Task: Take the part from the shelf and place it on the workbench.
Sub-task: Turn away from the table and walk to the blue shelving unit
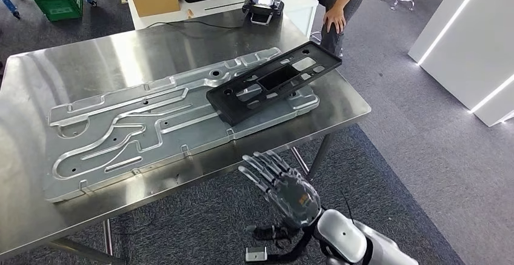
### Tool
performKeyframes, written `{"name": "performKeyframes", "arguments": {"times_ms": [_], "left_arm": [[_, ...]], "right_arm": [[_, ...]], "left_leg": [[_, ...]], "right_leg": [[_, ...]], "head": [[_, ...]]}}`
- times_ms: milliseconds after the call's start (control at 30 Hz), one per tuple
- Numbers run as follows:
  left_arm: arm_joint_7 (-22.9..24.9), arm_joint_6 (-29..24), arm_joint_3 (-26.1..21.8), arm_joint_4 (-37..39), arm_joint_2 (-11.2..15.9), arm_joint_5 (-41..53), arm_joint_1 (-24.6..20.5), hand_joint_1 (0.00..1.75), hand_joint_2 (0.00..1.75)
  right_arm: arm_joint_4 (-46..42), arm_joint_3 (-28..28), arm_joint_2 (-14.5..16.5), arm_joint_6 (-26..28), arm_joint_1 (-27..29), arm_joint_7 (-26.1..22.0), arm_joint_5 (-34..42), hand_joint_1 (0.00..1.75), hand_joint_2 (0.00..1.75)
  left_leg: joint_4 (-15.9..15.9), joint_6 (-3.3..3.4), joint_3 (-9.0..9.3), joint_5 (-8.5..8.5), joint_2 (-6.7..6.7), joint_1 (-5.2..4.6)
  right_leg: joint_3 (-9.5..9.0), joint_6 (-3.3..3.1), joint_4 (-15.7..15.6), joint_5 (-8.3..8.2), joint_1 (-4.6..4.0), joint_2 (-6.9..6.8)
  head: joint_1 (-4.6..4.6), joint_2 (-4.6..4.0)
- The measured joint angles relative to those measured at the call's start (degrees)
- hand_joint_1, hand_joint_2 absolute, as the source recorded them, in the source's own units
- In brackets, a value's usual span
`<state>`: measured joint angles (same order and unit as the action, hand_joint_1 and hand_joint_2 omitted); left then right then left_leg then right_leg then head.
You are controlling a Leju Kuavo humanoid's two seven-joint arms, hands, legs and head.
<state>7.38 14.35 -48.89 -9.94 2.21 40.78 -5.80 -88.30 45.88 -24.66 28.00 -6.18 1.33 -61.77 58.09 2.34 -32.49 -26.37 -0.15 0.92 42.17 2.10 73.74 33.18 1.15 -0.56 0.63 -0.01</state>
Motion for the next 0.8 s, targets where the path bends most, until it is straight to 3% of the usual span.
{"name": "performKeyframes", "arguments": {"times_ms": [33,67,100,167,200,233,300,333,367,467,500,533,567,633,700,733,800], "left_arm": [[0.5,-0.2,-0.2,0.0,0.0,-0.4,0.0,0.00,1.75],[1.1,-0.4,-0.3,0.0,0.0,-0.8,0.0,0.00,1.75],[1.5,-0.6,-0.5,-0.1,0.0,-1.2,0.0,0.00,1.75],[2.6,-1.0,-0.8,-0.1,-0.1,-1.9,-0.1,0.00,1.75],[3.0,-1.3,-1.0,-0.1,-0.2,-2.2,-0.2,0.00,1.75],[3.4,-1.6,-1.2,-0.2,-0.3,-2.4,-0.2,0.00,1.75],[3.8,-1.9,-1.5,-0.3,-0.3,-2.6,-0.2,0.00,1.75],[3.9,-1.9,-1.6,-0.4,-0.2,-2.7,-0.2,0.00,1.75],[3.9,-1.9,-1.6,-0.4,-0.2,-2.7,-0.2,0.00,1.75],[4.1,-2.1,-1.6,-0.4,-0.2,-3.0,-0.2,0.00,1.75],[4.2,-2.2,-1.6,-0.5,-0.2,-3.1,-0.2,0.00,1.75],[4.3,-2.4,-1.6,-0.6,-0.2,-3.2,-0.2,0.00,1.75],[4.5,-2.7,-1.6,-0.6,-0.2,-3.2,-0.3,0.00,1.75],[4.8,-3.0,-1.6,-0.8,-0.2,-3.4,-0.6,0.00,1.75],[5.2,-3.1,-1.6,-1.0,-0.2,-3.6,-1.1,0.00,1.75],[5.3,-3.1,-1.6,-1.1,-0.2,-3.6,-1.4,0.00,1.75],[5.6,-3.1,-1.6,-1.1,-0.2,-3.7,-1.5,0.00,1.75]], "right_arm": [[1.0,-0.8,0.2,-0.6,1.7,0.5,1.4,0.00,0.00],[2.4,-1.6,0.6,-1.2,3.1,0.9,3.1,0.00,0.00],[4.0,-2.3,1.2,-1.6,4.0,1.4,4.9,0.00,0.00],[8.5,-3.9,2.6,-2.1,5.1,2.1,9.0,0.00,0.00],[11.2,-4.6,3.5,-2.0,5.3,2.1,10.9,0.00,0.00],[14.1,-5.3,4.4,-1.6,5.4,1.9,12.4,0.00,0.00],[19.4,-6.2,6.1,-0.9,5.5,1.2,14.0,0.00,0.87],[21.6,-6.4,6.9,-0.9,5.5,1.2,14.5,0.00,1.31],[23.7,-6.7,7.7,-1.1,5.4,1.5,15.3,0.00,1.75],[32.2,-8.7,10.7,-1.6,4.9,2.6,18.8,0.00,1.75],[36.2,-9.7,11.7,-1.4,4.6,2.4,20.0,0.00,1.75],[40.7,-10.8,12.7,-1.1,4.2,2.1,21.2,0.00,1.75],[45.1,-12.0,13.6,-1.0,3.7,1.8,22.4,0.00,1.75],[53.2,-14.5,14.8,-1.1,3.1,1.7,24.3,0.00,1.75],[59.4,-16.4,15.5,-2.4,2.8,2.5,25.8,0.00,1.75],[62.1,-17.2,15.7,-3.4,2.8,3.0,26.5,0.00,1.75],[66.3,-18.6,16.1,-5.2,2.8,3.9,27.5,0.00,1.75]], "left_leg": [[0.1,-0.03,-0.93,0.61,-0.04,-0.13],[0.2,-0.11,-1.78,1.17,-0.09,-0.26],[0.3,-0.22,-2.51,1.70,-0.10,-0.40],[0.3,-0.61,-3.41,2.69,-0.09,-0.56],[0.2,-0.92,-3.47,3.15,-0.04,-0.55],[0.1,-1.30,-3.43,3.58,0.00,-0.45],[-0.3,-2.12,-3.37,4.28,0.03,-0.33],[0.0,-2.43,-3.66,3.67,0.01,-0.30],[1.2,-2.66,-4.18,2.01,-0.01,-0.30],[10.0,-3.19,-6.47,-6.08,-0.03,-0.22],[13.2,-3.38,-6.84,-7.24,-0.02,-0.22],[15.0,-3.54,-6.53,-6.99,0.00,-0.22],[15.0,-3.65,-5.36,-5.61,0.09,-0.21],[9.2,-3.64,-0.21,-2.97,1.39,-0.24],[1.8,-3.08,4.70,-3.52,3.26,-0.64],[-0.2,-2.64,5.69,-4.26,3.69,-0.89],[-1.1,-1.55,5.38,-3.95,2.96,-1.01]], "right_leg": [[-0.59,-0.08,1.3,-0.35,0.00,0.02],[-2.24,-0.32,0.4,-1.61,-0.05,0.05],[-4.97,-0.74,-2.5,-2.94,-0.17,0.09],[-11.56,-1.86,-11.0,-3.23,-0.65,0.21],[-13.73,-2.25,-14.1,-2.86,-0.93,0.25],[-14.78,-2.52,-16.0,-2.44,-1.19,0.27],[-14.42,-2.96,-16.9,-3.45,-1.25,0.18],[-14.00,-3.37,-17.3,-4.09,-1.13,0.06],[-13.43,-3.84,-17.7,-4.88,-0.96,-0.10],[-11.24,-4.54,-17.8,-6.84,-0.96,-0.74],[-10.40,-4.52,-17.7,-7.39,-1.01,-1.07],[-9.58,-4.45,-17.4,-7.88,-1.03,-1.51],[-8.74,-4.33,-17.0,-8.27,-1.02,-2.02],[-7.18,-3.99,-15.8,-8.73,-1.00,-3.18],[-6.05,-3.53,-14.6,-9.04,-1.12,-4.41],[-5.84,-3.23,-14.3,-9.26,-1.16,-5.04],[-5.80,-2.46,-14.3,-9.81,-1.08,-5.93]], "head": [[0.00,0.01],[-0.01,0.00],[-0.01,0.00],[-0.05,0.00],[-0.02,0.00],[0.00,0.00],[0.07,-0.01],[0.03,0.00],[-0.03,0.00],[-0.19,0.01],[-0.19,0.01],[-0.20,0.00],[-0.20,0.00],[-0.20,0.00],[-0.15,0.00],[-0.10,0.01],[-0.03,0.01]]}}
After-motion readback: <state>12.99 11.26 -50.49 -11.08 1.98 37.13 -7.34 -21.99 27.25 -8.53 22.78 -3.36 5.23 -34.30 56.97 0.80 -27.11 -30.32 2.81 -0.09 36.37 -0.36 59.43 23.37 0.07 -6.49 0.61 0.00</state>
